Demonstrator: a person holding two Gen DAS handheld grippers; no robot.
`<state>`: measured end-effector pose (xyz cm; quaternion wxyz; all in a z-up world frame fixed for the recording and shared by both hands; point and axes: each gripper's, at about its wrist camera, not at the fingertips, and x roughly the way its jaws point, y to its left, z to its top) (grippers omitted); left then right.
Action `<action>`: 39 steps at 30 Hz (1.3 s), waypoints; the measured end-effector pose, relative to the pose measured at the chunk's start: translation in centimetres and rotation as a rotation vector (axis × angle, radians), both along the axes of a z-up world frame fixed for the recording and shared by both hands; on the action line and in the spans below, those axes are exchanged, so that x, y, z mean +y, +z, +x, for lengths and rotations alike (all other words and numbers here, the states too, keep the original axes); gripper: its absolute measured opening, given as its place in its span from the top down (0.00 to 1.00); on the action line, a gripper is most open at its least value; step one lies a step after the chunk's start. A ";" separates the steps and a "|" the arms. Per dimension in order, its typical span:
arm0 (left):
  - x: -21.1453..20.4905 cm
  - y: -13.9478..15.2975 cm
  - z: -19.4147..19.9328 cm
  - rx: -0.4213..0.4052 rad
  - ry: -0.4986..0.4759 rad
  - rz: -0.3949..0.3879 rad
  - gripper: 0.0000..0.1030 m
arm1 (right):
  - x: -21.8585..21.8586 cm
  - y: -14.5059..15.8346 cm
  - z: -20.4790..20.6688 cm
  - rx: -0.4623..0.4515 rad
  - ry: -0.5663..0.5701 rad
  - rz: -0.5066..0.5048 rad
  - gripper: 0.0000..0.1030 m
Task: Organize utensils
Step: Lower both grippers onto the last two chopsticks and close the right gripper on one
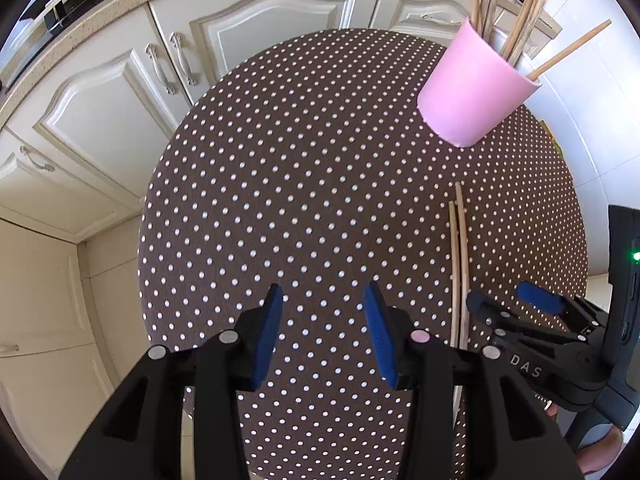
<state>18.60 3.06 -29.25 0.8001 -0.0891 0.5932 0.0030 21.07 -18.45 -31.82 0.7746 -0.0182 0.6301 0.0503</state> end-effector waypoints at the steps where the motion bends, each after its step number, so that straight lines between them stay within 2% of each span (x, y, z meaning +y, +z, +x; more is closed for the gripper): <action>1: 0.2 -0.1 -0.2 0.003 0.006 -0.003 0.59 | 0.3 -0.1 -0.1 -0.006 0.004 -0.006 0.27; 6: 0.9 -0.6 -0.9 0.023 0.030 -0.022 0.59 | 0.9 -0.4 0.1 -0.009 0.024 -0.023 0.26; 10: 1.2 -0.7 -1.2 0.026 0.032 -0.024 0.59 | 3.6 -1.2 0.0 -0.005 0.063 -0.092 0.26; 13: 1.2 -0.5 -1.3 0.026 0.030 -0.018 0.59 | 4.7 -1.3 0.1 -0.026 0.068 -0.096 0.29; 14: 1.0 -0.5 -1.2 0.027 0.030 -0.017 0.59 | 4.9 -1.3 0.0 -0.039 0.070 -0.086 0.32; 16: 0.8 -0.5 -1.2 0.031 0.027 -0.018 0.59 | 5.4 -0.8 -0.3 -0.084 0.105 -0.082 0.53; 17: 0.6 -0.5 -1.2 0.033 0.023 -0.019 0.59 | 5.7 -0.6 -0.6 -0.114 0.125 -0.069 0.75; 19: 0.1 -0.6 -1.1 0.036 0.013 -0.015 0.59 | 5.5 -0.5 -0.8 -0.127 0.123 -0.038 0.79; 21: -0.4 -0.6 -1.0 0.039 0.006 -0.018 0.59 | 4.8 -0.4 -0.9 -0.133 0.112 0.015 0.87; 27: -3.1 -0.8 -0.5 0.058 -0.027 -0.055 0.59 | 2.6 -0.8 -0.9 -0.122 0.045 0.201 0.92; 30: -5.1 -0.9 -0.1 0.068 -0.059 -0.068 0.59 | 2.4 -0.9 -0.8 -0.110 0.041 0.250 0.93; 39: -10.6 -2.6 1.4 0.123 -0.108 -0.029 0.59 | 0.1 -0.9 -0.2 -0.088 0.020 0.360 0.94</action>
